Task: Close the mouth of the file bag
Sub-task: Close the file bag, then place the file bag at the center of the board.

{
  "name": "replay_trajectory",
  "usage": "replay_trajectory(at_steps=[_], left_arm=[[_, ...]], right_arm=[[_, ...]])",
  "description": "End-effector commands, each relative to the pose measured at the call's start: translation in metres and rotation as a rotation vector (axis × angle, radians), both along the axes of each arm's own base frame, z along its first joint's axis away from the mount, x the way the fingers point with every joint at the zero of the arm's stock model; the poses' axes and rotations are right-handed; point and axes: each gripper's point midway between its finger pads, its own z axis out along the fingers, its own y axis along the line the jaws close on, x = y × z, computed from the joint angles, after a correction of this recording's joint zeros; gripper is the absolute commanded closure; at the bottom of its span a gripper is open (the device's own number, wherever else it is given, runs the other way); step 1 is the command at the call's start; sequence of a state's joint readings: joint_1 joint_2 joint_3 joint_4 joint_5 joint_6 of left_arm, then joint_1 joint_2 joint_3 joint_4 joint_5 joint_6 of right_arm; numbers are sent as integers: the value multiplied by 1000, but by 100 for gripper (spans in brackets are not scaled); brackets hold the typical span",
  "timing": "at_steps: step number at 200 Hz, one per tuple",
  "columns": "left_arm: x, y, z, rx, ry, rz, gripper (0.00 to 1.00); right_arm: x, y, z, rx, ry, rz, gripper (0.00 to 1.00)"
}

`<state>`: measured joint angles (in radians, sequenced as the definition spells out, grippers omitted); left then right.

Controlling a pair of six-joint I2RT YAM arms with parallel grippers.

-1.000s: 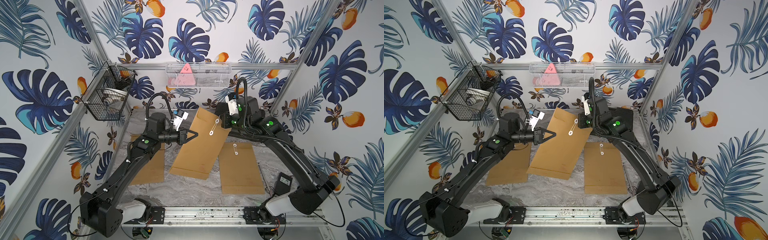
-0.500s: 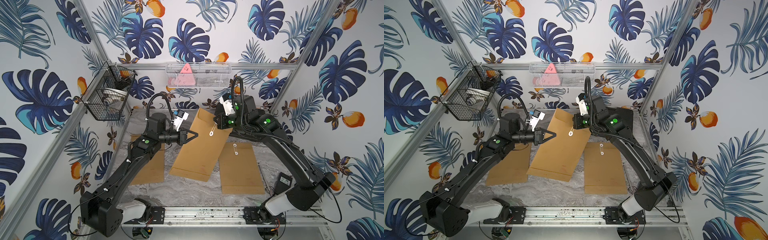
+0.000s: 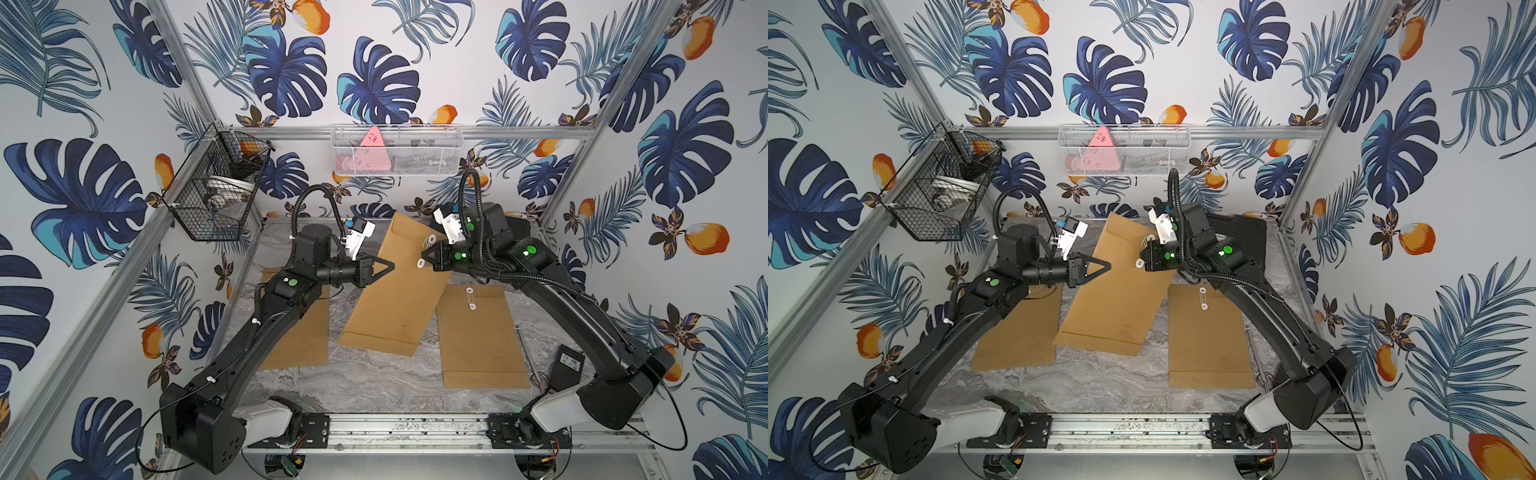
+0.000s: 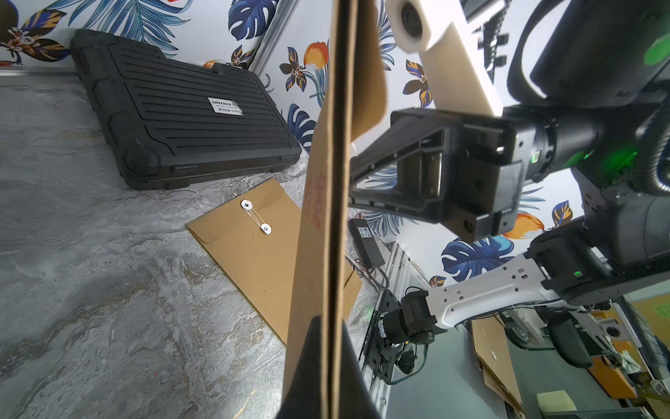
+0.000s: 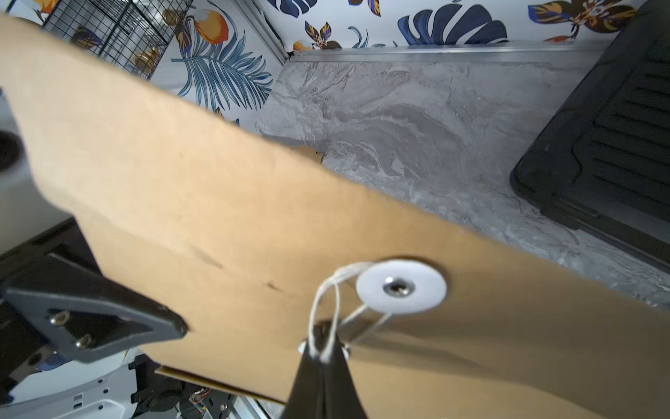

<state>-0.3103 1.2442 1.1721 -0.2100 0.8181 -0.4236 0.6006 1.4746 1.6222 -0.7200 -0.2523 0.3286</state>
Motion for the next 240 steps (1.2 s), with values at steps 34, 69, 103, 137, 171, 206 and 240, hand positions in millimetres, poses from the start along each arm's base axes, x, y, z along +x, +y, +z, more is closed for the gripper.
replay_trajectory(at_steps=[34, 69, 103, 137, 171, 206, 240], left_arm=[[15, 12, 14, -41, -26, 71, 100], [16, 16, 14, -63, -2, 87, 100], [20, 26, -5, -84, 132, 146, 100], [24, 48, -61, -132, 410, 246, 100], [23, 64, -127, -15, 493, 297, 100], [38, 73, -177, 93, 518, 351, 100], [61, 75, -206, 56, 526, 421, 100]], right_arm=[[-8, -11, -3, 42, 9, 1, 93], [-4, -31, -19, 45, 51, -57, 82], [7, -53, -29, 61, 79, -152, 68], [23, -80, -35, 22, 64, -286, 61], [27, -76, -38, 51, 77, -290, 60], [27, -68, -41, 78, 97, -264, 60], [27, -64, -47, 82, 116, -249, 60]])
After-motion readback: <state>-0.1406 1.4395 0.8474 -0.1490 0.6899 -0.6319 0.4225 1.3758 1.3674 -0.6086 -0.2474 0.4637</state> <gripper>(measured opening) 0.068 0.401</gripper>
